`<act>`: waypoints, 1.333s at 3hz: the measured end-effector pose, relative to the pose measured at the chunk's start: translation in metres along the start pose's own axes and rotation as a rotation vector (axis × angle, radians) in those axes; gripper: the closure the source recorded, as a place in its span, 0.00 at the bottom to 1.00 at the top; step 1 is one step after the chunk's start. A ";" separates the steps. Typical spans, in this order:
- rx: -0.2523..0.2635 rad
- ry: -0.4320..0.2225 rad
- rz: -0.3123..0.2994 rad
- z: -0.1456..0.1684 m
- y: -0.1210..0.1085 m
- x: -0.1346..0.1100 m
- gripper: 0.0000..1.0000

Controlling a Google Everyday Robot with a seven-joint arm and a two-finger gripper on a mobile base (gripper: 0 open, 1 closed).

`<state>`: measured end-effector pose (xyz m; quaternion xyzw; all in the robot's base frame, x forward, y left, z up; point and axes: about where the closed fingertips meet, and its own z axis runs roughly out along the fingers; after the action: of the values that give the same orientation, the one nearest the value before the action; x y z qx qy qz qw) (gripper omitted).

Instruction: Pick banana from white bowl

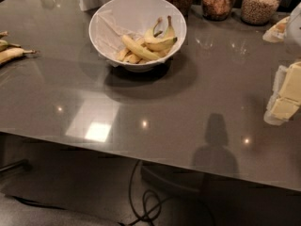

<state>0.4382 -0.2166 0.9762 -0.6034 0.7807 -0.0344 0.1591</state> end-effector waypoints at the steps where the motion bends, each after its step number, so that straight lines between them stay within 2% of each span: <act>1: 0.009 -0.018 -0.007 -0.001 -0.004 -0.003 0.00; 2: 0.010 -0.051 -0.012 0.002 -0.014 -0.010 0.00; 4: 0.018 -0.187 0.000 0.016 -0.061 -0.071 0.00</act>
Offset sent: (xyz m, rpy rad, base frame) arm 0.0301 0.0088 0.0005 0.0778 -0.0174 0.0365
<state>0.5151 -0.1628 0.9903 -0.6023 0.7622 0.0149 0.2367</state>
